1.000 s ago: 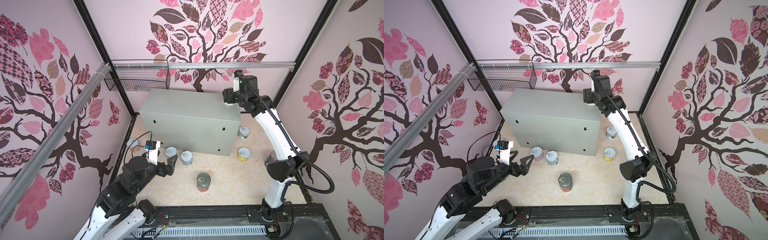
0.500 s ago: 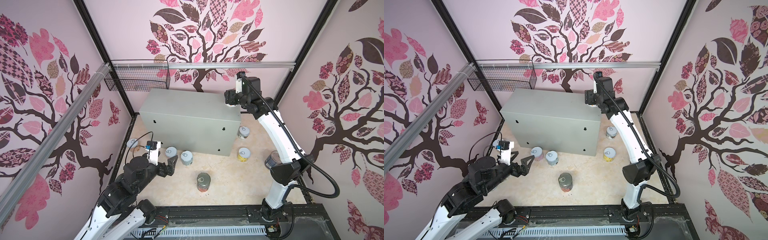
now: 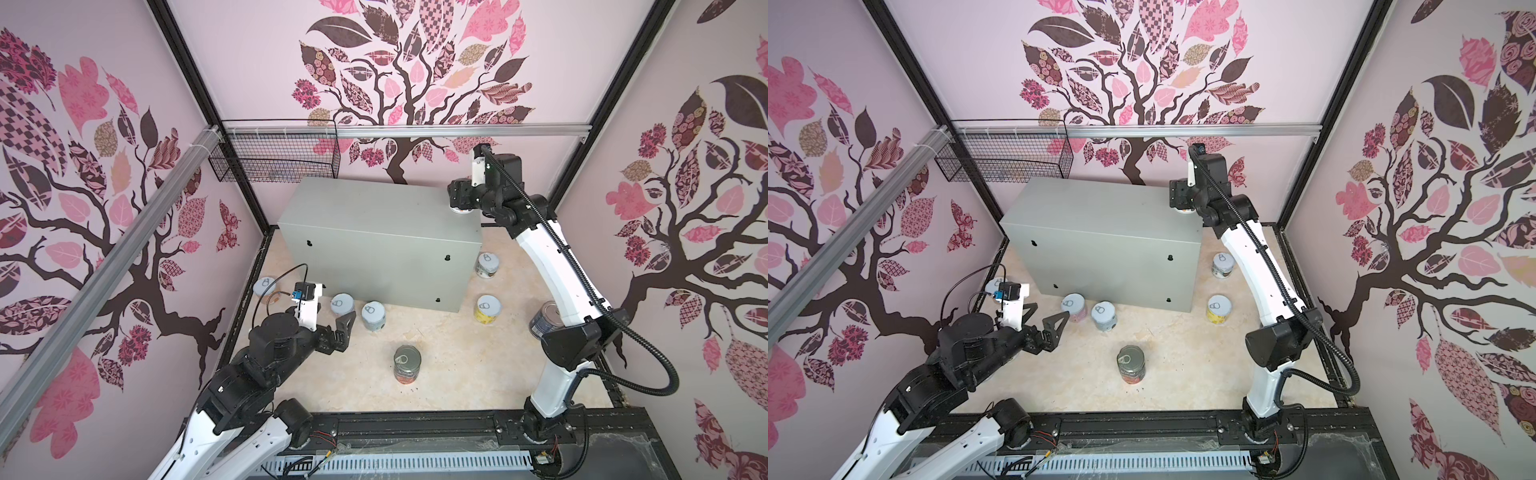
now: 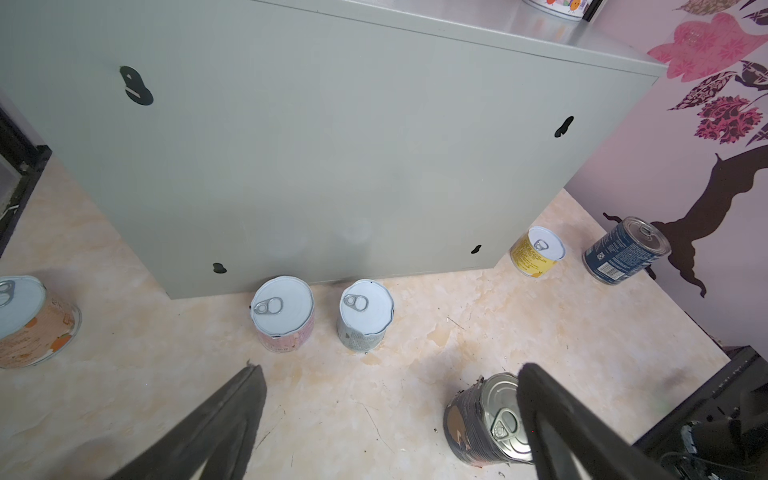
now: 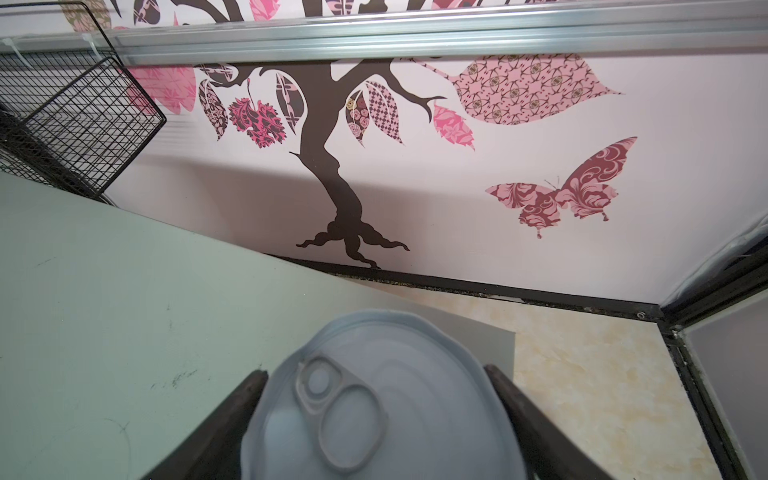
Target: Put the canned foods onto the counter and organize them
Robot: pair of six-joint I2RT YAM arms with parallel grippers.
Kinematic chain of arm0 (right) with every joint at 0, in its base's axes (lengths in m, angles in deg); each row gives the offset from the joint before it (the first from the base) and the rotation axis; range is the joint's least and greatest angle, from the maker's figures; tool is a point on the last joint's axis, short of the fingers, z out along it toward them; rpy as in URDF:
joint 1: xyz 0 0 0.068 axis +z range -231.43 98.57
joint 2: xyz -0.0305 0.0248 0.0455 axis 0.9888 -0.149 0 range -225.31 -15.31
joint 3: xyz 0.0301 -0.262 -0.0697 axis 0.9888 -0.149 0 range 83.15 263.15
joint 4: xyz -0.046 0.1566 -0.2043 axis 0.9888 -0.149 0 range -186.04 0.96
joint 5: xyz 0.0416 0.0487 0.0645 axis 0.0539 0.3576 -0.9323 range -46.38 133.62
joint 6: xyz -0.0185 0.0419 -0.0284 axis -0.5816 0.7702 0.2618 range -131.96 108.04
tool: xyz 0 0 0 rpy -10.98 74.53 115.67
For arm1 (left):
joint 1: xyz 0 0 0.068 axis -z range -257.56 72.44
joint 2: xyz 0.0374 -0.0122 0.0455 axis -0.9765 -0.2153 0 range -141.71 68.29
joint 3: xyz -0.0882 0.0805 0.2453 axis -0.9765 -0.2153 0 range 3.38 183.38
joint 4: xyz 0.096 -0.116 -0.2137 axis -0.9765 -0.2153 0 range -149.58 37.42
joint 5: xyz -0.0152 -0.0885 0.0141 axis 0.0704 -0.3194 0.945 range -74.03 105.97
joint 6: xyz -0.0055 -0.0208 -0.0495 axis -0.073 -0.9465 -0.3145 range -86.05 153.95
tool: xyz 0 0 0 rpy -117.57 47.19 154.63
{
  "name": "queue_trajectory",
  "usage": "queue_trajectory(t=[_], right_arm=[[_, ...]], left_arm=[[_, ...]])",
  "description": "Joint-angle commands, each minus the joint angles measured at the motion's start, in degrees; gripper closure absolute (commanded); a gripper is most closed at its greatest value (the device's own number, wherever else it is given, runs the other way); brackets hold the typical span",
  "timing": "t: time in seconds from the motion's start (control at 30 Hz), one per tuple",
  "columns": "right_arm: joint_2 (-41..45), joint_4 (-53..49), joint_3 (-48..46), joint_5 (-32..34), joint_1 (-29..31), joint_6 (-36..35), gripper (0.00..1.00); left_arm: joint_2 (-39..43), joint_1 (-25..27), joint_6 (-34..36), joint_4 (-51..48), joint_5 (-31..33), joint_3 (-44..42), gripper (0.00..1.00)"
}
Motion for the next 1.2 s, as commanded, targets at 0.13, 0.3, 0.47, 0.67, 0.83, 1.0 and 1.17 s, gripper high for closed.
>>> queue_trajectory(t=[0.13, 0.3, 0.47, 0.67, 0.83, 1.0, 1.17], right_arm=[[-3.54, -5.7, 1.8, -2.5, 0.08, 0.57, 0.18], [-4.43, -6.3, 3.2, -2.58, 0.09, 0.39, 0.13], [-5.56, -7.22, 5.54, -2.94, 0.09, 0.48, 0.13], [-5.36, -8.22, 6.63, -2.72, 0.08, 0.06, 0.06], [-3.64, -8.05, 6.89, -2.81, 0.07, -0.31, 0.0], [-0.87, -7.82, 7.14, -3.56, 0.09, -0.14, 0.0], [2.17, -7.6, 7.54, -3.56, 0.14, -0.04, 0.0]], left_arm=[[0.35, 0.01, 0.46, 0.69, 0.53, -0.96, 0.02], [0.56, -0.02, 0.52, 0.6, 0.67, -0.85, 0.02], [0.54, -0.02, 0.44, 0.62, 0.71, -0.66, 0.02], [0.79, -0.02, 0.52, 0.27, 0.79, -0.45, 0.02], [0.64, -0.02, 0.53, 0.38, 0.8, 0.13, 0.02], [0.67, -0.02, 0.6, -0.36, 1.1, 1.23, 0.02], [1.05, 0.0, 0.67, -1.75, 2.04, 2.27, 0.02]])
